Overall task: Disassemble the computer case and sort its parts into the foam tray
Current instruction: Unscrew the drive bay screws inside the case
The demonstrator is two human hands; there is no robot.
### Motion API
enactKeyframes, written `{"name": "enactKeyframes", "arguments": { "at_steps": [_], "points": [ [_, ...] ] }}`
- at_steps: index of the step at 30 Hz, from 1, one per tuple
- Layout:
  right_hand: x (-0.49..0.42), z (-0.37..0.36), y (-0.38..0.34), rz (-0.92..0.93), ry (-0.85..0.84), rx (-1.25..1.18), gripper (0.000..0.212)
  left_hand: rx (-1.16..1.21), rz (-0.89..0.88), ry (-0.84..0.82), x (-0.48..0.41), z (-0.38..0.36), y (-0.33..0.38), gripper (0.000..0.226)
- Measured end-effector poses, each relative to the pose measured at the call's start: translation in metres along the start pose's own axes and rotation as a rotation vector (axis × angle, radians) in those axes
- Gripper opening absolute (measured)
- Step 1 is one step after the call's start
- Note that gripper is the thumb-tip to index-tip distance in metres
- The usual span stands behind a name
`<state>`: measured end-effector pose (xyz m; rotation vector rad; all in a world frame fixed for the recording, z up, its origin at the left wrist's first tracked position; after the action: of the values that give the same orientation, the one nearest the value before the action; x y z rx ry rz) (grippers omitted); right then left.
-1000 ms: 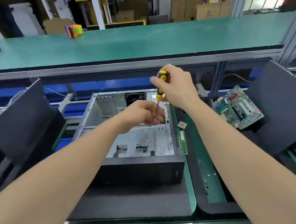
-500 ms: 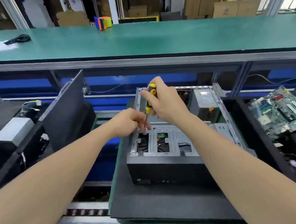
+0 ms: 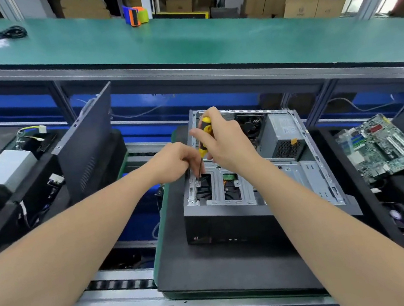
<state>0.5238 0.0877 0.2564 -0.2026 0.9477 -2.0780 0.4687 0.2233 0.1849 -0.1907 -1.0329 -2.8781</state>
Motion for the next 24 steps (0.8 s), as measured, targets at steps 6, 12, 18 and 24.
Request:
{"name": "enactKeyframes", "arguments": {
  "at_steps": [6, 12, 18, 24],
  "points": [
    [0.001, -0.002, 0.005, -0.007, 0.006, -0.017, 0.026, -0.019, 0.003, 0.002, -0.002, -0.002, -0.003, 0.063],
    [0.002, -0.003, -0.002, 0.139, -0.134, 0.043, 0.020, -0.026, 0.014, 0.035, -0.003, -0.002, -0.006, 0.053],
    [-0.001, 0.002, -0.008, 0.125, -0.101, -0.078, 0.006, -0.066, 0.064, 0.112, -0.011, 0.003, -0.012, 0.043],
    [0.000, -0.034, -0.009, -0.160, 0.132, -0.736, 0.015, -0.244, -0.039, 0.056, -0.035, -0.010, -0.004, 0.023]
  ]
}}
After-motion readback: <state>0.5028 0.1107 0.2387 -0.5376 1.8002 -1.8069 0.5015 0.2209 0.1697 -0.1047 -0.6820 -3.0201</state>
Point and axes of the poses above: each hand's wrist, its own x-axis away from the middle knuckle, its own z-axis out of the back of the hand, y = z × x, the point moved 5 cm from there along -x, towards the middle knuckle, and after that the axes turned 4 degrees about -y, right-handed, at the moved point
